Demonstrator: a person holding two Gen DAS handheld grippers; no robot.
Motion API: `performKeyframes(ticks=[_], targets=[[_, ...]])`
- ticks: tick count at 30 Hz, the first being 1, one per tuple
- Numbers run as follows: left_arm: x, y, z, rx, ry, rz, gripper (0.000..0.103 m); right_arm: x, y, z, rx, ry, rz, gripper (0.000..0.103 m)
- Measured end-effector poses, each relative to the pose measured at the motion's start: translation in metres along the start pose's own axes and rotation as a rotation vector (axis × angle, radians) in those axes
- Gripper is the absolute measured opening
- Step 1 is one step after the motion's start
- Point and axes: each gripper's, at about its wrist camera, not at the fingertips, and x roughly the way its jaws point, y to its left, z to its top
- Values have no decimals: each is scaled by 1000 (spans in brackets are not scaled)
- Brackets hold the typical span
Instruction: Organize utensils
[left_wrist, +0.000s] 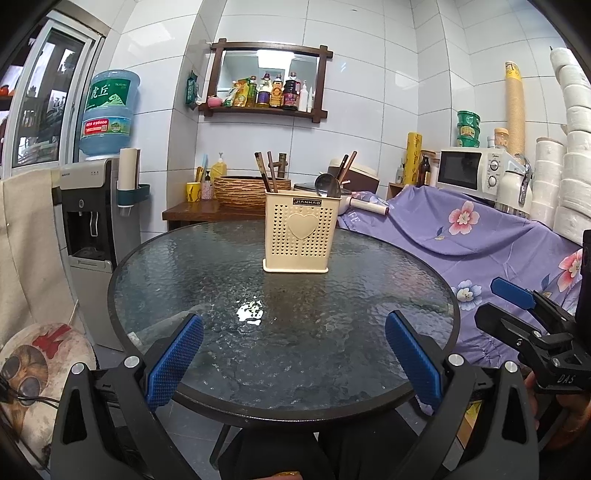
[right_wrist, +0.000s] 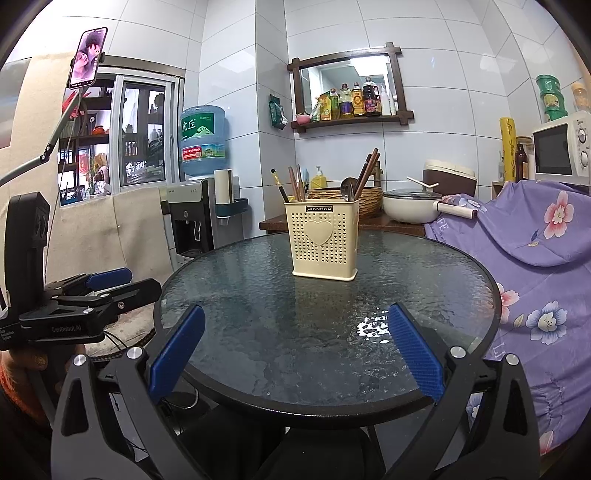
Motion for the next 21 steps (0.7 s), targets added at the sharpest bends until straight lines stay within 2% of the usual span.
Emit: performKeyframes(ticks=[21], targets=[[2, -4, 3, 5, 7, 4, 97, 0, -2, -2, -2, 7, 0, 97]])
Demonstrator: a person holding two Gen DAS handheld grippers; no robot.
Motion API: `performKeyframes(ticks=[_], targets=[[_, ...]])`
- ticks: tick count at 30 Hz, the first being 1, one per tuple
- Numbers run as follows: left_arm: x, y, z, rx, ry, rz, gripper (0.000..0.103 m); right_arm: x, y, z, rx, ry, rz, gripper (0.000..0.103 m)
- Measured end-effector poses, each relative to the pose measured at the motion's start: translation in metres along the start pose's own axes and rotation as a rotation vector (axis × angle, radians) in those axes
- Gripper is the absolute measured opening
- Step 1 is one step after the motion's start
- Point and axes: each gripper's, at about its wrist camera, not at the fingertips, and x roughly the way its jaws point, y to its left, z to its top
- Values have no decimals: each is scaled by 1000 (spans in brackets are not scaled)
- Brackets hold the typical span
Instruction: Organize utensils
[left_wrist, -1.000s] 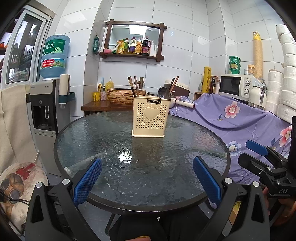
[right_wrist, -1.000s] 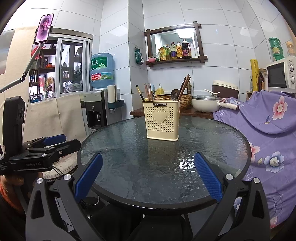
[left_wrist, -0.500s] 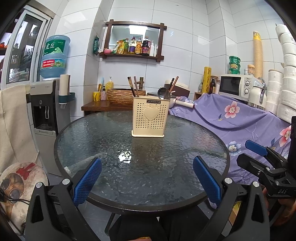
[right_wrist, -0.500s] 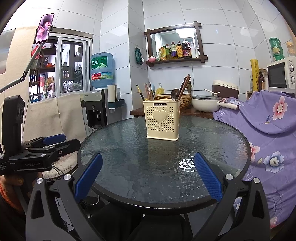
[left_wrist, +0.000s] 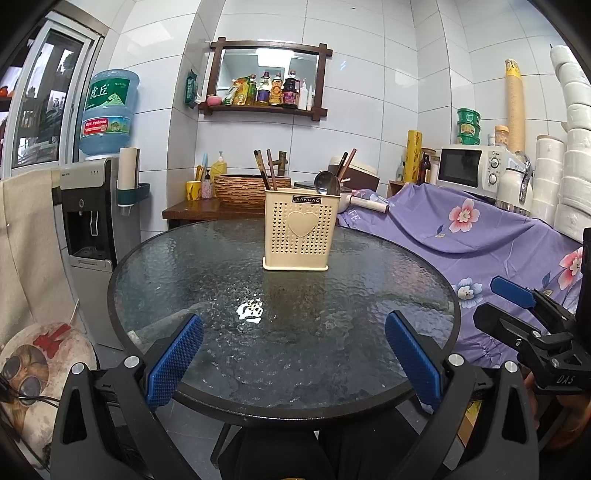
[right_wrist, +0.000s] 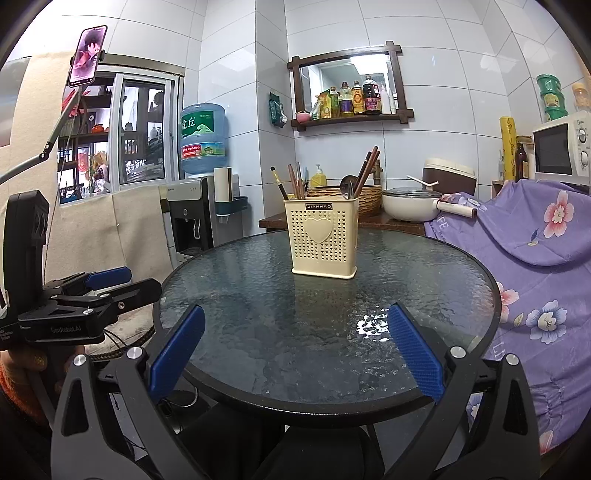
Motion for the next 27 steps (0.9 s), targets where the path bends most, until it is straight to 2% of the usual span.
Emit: performKeyframes(ticks=[27], targets=[[4, -2, -3, 12, 14, 14, 97, 2, 2, 2, 2, 13, -2, 97]])
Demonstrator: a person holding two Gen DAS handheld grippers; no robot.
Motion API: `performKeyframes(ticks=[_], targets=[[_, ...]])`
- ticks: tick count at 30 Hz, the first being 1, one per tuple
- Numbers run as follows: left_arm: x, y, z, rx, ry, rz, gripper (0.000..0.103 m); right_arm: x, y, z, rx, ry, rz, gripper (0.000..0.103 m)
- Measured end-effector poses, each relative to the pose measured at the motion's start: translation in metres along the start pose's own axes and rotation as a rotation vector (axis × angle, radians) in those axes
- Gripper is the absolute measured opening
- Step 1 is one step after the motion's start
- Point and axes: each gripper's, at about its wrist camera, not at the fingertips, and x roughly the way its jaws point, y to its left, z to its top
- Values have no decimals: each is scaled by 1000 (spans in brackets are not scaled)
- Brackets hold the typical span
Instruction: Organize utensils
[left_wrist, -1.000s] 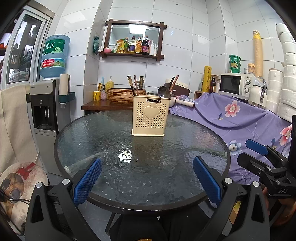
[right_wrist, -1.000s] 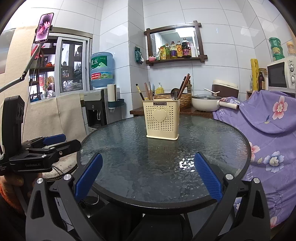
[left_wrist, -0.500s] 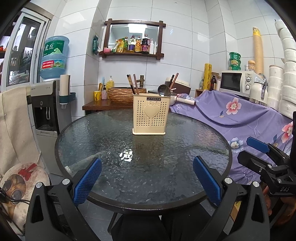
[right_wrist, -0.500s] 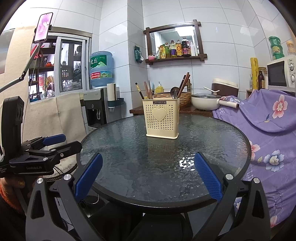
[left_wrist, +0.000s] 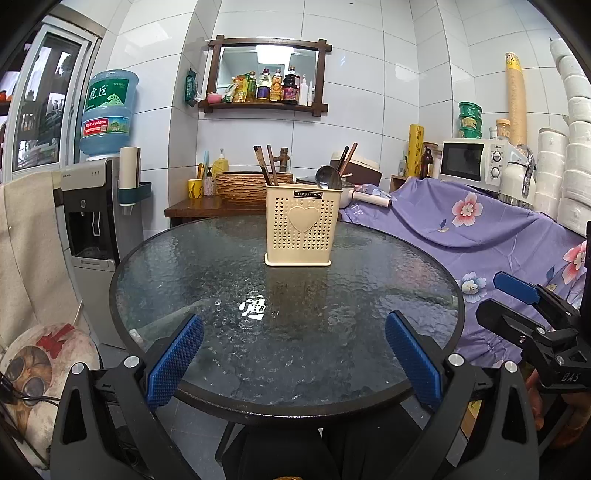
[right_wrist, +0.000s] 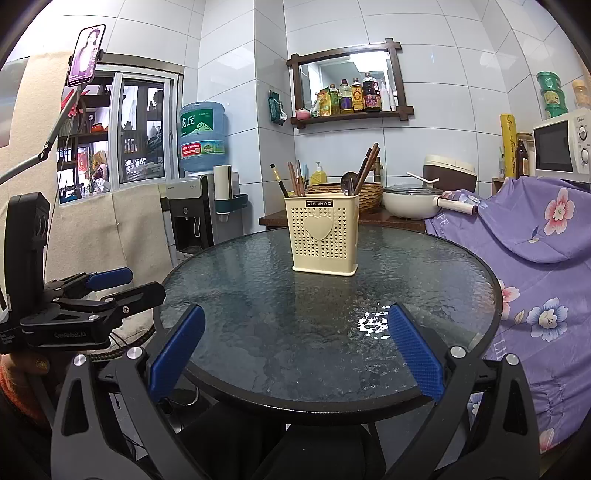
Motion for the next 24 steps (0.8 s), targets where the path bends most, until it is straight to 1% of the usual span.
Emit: performKeyframes(ticks=[24], targets=[[1, 2, 0, 1, -1, -2, 97, -1, 2, 1, -1, 1, 4, 97]])
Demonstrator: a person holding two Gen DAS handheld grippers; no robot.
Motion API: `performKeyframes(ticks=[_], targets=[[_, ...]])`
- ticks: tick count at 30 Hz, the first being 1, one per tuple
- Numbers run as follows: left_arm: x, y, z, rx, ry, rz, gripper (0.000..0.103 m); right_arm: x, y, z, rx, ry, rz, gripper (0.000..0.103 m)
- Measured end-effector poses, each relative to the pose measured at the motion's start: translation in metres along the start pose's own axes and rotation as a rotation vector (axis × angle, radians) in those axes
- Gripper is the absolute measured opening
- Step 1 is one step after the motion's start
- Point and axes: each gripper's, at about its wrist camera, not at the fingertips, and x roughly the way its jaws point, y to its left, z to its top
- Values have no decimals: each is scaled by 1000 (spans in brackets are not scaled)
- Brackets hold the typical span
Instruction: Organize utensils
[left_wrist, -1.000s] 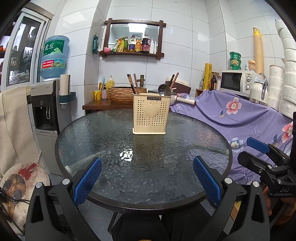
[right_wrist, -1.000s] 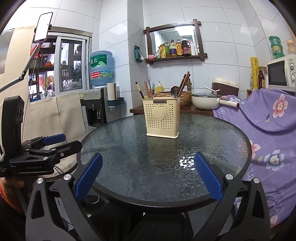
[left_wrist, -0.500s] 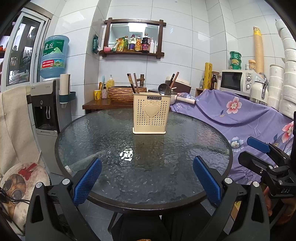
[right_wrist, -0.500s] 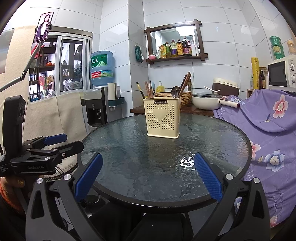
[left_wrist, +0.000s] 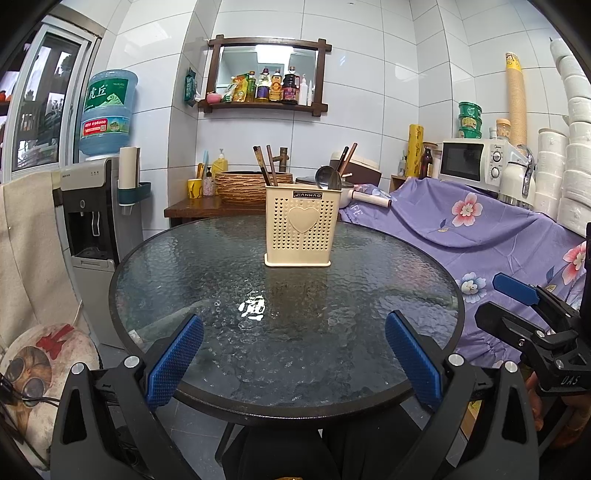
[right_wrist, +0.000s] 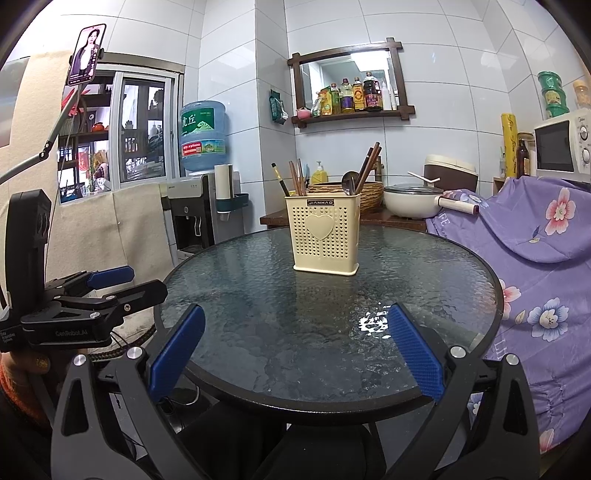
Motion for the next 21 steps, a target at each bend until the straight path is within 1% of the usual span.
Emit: performKeyframes(ticks=[21], targets=[[0, 0, 0, 0, 1, 1, 97, 0, 2, -2, -2, 5, -1, 97]])
